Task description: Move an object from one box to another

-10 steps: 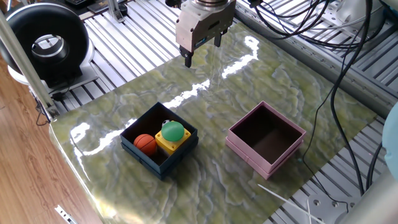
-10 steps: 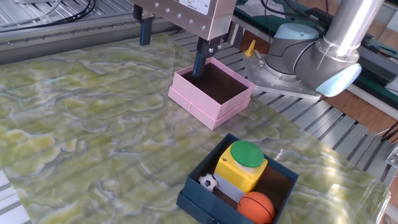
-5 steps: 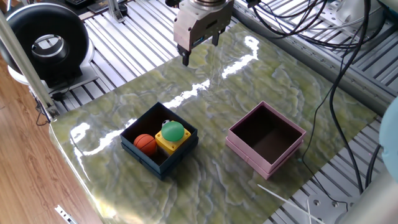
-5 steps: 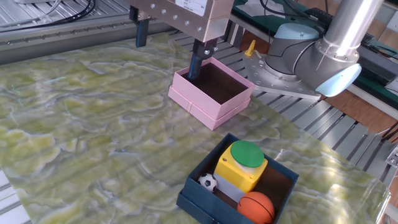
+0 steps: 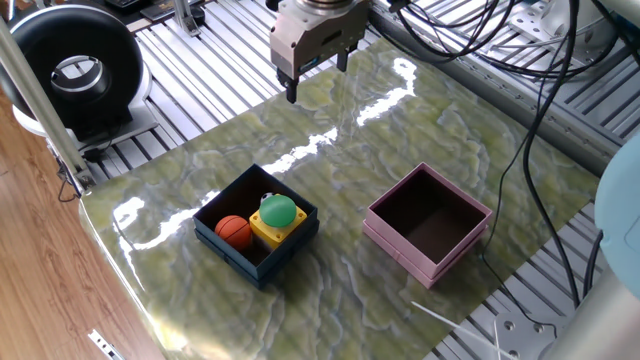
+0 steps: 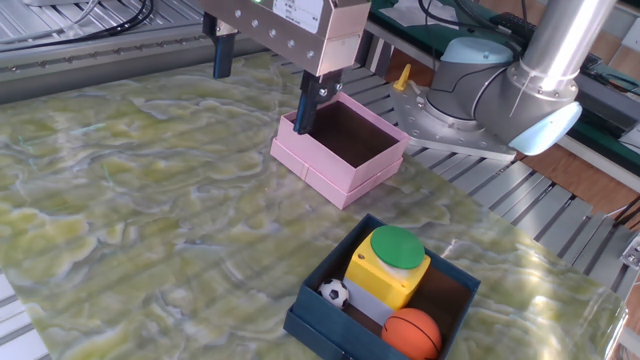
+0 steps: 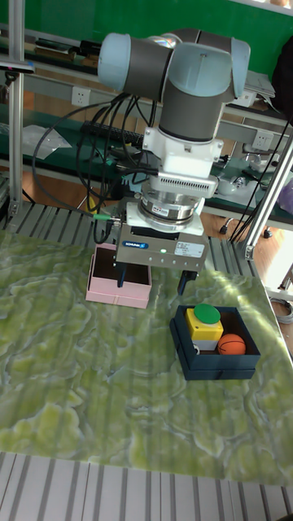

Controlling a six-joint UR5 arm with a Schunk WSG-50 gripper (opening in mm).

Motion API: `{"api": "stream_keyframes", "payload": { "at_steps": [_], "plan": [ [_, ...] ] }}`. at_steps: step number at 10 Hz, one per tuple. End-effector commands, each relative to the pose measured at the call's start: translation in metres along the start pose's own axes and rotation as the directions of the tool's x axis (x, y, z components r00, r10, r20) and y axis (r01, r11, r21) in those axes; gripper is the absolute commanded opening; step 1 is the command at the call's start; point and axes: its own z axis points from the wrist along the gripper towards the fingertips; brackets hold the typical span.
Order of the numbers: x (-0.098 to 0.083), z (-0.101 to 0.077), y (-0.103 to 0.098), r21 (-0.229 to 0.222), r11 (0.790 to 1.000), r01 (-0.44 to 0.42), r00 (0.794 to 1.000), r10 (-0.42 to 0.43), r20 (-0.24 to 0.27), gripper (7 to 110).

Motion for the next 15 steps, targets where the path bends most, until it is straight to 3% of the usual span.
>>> {"api": "stream_keyframes", "payload": {
  "at_steps": [1, 2, 3, 9, 15],
  "plan": [
    [-0.0032, -0.0011, 0.0020, 0.000, 1.000, -0.019, 1.000, 0.019, 0.004, 22],
    [-0.0032, -0.0010, 0.0032, -0.001, 1.000, -0.020, 1.000, 0.020, 0.004, 22],
    [-0.0024, -0.0006, 0.0046, -0.003, 1.000, -0.020, 1.000, 0.020, 0.001, 7],
    [-0.0022, 0.0006, 0.0032, 0.011, 1.000, -0.021, 1.000, 0.021, 0.003, 7],
    [-0.0039, -0.0003, 0.0071, -0.006, 1.000, -0.020, 1.000, 0.020, 0.012, 7]
  ]
}}
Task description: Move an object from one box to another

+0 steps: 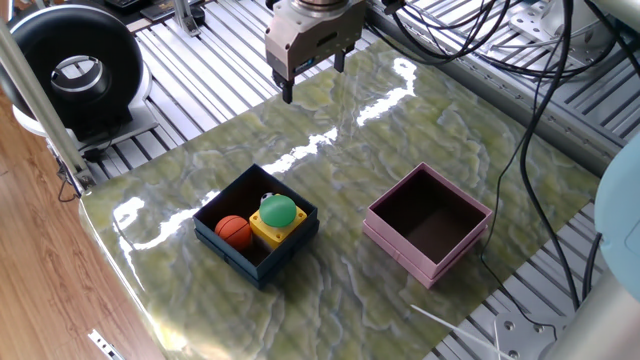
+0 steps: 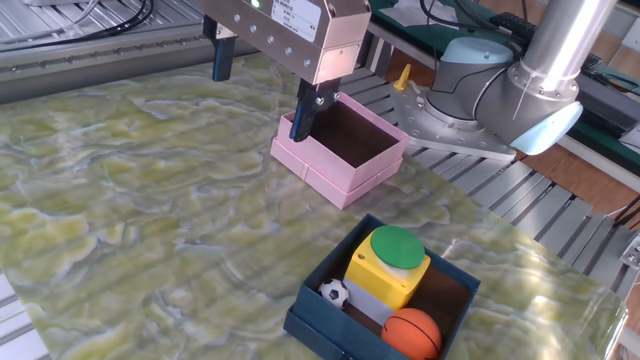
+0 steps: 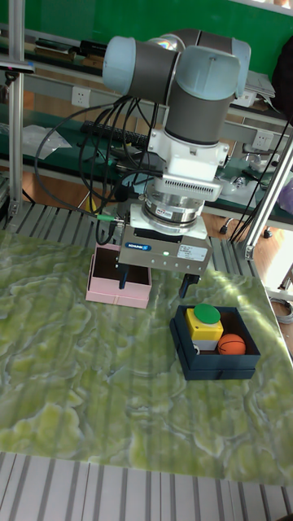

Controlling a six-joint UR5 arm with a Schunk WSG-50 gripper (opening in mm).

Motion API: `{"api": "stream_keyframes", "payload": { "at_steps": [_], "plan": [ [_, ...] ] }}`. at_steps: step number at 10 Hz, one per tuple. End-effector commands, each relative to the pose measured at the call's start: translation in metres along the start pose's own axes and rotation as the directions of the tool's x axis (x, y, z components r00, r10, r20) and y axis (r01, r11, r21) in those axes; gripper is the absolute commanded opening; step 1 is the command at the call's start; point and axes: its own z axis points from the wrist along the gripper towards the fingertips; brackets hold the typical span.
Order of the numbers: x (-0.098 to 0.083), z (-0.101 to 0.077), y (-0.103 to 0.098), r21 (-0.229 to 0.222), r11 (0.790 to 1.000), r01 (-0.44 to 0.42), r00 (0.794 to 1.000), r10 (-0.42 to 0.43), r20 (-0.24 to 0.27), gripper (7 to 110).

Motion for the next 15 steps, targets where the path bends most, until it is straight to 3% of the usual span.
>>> {"api": "stream_keyframes", "payload": {
  "at_steps": [1, 6, 9, 10, 11, 12, 15],
  "plan": [
    [0.000, -0.002, 0.003, -0.013, 1.000, -0.005, 1.000, 0.005, 0.003, 7],
    [0.000, -0.001, 0.004, -0.016, 1.000, -0.008, 1.000, 0.008, 0.003, 7],
    [0.004, -0.002, 0.012, -0.049, 0.999, 0.021, 1.000, -0.022, -0.013, 7],
    [0.005, -0.002, 0.011, -0.049, 0.998, 0.035, 0.999, -0.036, -0.012, 22],
    [0.001, -0.002, 0.009, -0.047, 0.998, 0.040, 0.999, -0.040, 0.003, 22],
    [-0.002, -0.003, 0.008, -0.046, 0.998, 0.035, 0.999, -0.035, 0.015, 44],
    [-0.014, -0.007, 0.013, -0.057, 0.998, 0.035, 0.997, -0.031, 0.069, 44]
  ]
}}
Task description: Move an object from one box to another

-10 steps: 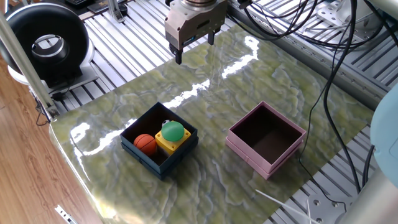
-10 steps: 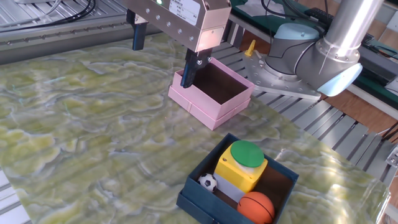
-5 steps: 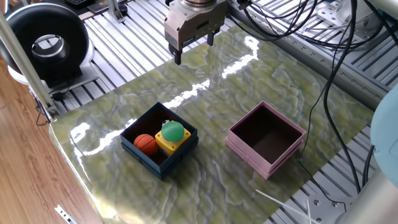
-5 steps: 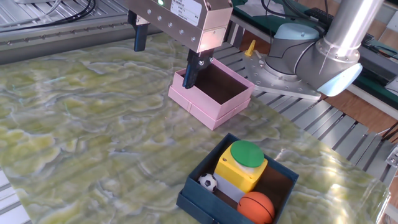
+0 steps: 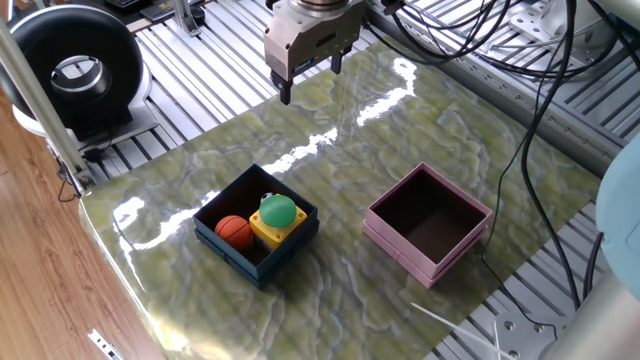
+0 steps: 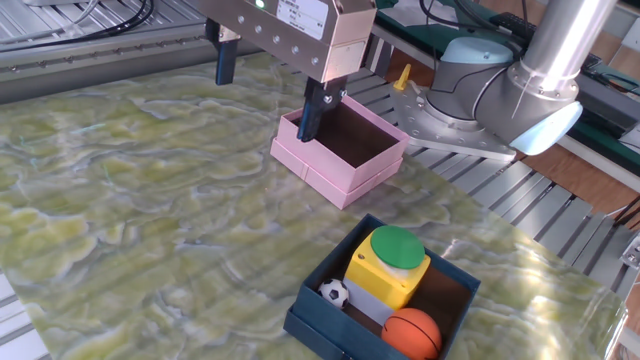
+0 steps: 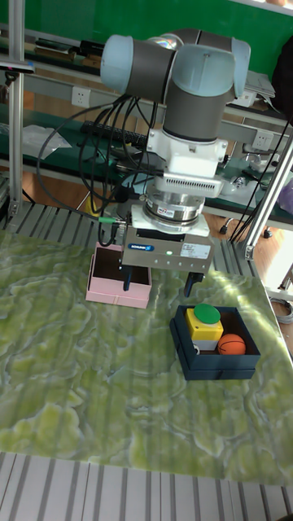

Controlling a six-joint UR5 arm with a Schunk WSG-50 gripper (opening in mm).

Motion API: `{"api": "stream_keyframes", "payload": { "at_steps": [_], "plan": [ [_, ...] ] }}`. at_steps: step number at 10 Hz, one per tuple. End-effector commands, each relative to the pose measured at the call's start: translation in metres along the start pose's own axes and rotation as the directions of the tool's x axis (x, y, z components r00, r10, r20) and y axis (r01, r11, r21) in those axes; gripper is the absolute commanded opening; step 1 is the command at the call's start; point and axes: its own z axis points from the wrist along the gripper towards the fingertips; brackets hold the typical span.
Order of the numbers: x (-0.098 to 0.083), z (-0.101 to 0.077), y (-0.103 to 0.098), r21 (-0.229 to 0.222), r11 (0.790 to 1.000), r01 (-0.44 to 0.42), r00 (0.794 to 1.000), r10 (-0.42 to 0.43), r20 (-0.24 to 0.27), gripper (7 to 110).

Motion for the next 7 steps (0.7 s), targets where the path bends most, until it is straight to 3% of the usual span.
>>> {"api": "stream_keyframes", "payload": {
  "at_steps": [1, 2, 3, 6, 7],
  "plan": [
    [-0.021, -0.009, 0.001, 0.003, 1.000, 0.024, 0.995, -0.024, 0.099, 22],
    [-0.043, -0.012, 0.006, -0.002, 0.998, 0.066, 0.980, -0.065, 0.186, 22],
    [-0.054, -0.015, 0.008, 0.012, 0.994, 0.111, 0.966, -0.111, 0.231, 22],
    [-0.057, -0.016, 0.009, 0.038, 0.982, 0.186, 0.952, -0.190, 0.241, 22],
    [-0.068, -0.019, 0.009, 0.055, 0.977, 0.204, 0.937, -0.211, 0.278, 22]
  ]
}}
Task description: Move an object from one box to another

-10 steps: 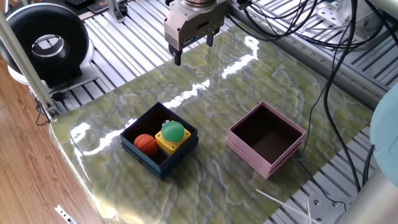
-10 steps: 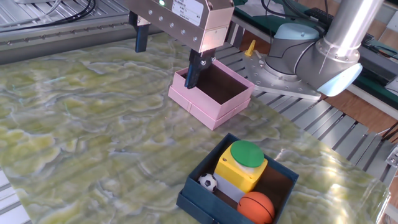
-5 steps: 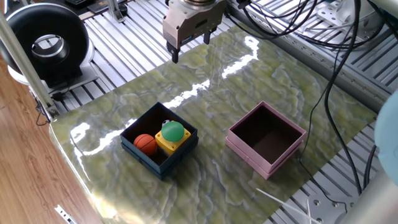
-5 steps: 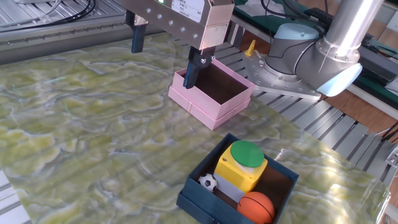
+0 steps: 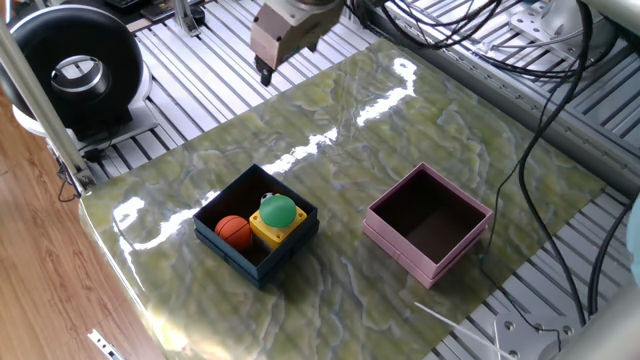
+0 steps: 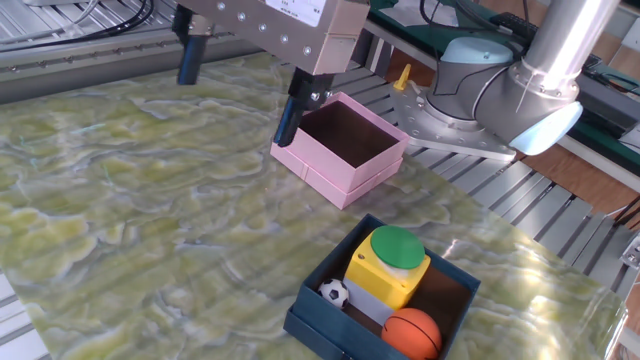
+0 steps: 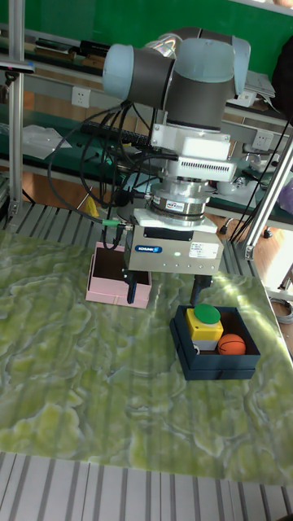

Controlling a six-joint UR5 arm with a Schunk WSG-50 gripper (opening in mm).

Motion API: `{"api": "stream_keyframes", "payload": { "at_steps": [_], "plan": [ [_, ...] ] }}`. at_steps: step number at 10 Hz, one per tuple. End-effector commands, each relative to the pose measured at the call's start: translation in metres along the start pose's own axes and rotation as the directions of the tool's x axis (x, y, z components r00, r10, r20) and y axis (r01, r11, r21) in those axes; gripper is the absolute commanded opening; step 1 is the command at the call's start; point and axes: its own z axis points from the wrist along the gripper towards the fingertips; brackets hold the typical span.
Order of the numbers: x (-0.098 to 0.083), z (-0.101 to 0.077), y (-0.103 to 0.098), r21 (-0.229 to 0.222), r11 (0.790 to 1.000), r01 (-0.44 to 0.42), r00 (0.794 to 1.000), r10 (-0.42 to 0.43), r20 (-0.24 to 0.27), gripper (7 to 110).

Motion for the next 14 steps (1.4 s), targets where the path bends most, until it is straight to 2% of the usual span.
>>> {"api": "stream_keyframes", "payload": {
  "at_steps": [1, 2, 3, 4, 6, 7, 8, 11, 13, 14],
  "plan": [
    [-0.033, -0.004, -0.003, 0.030, 0.998, 0.058, 0.991, -0.061, 0.123, 44],
    [-0.045, -0.007, -0.004, 0.040, 0.997, 0.073, 0.982, -0.079, 0.172, 44],
    [-0.051, -0.010, 0.001, 0.019, 0.997, 0.076, 0.977, -0.078, 0.197, 44],
    [-0.058, -0.017, 0.016, -0.032, 0.995, 0.093, 0.972, -0.084, 0.221, 44],
    [-0.074, -0.022, 0.019, 0.004, 0.986, 0.164, 0.950, -0.159, 0.268, 44],
    [-0.080, -0.025, 0.024, -0.003, 0.984, 0.180, 0.940, -0.172, 0.294, 44],
    [-0.082, -0.026, 0.027, -0.012, 0.982, 0.187, 0.937, -0.174, 0.303, 44],
    [-0.077, -0.025, 0.037, -0.020, 0.981, 0.193, 0.942, -0.179, 0.283, 44],
    [-0.074, -0.023, 0.039, -0.003, 0.982, 0.189, 0.948, -0.182, 0.261, 44],
    [-0.075, -0.021, 0.044, -0.020, 0.982, 0.189, 0.948, -0.177, 0.263, 44]
  ]
}}
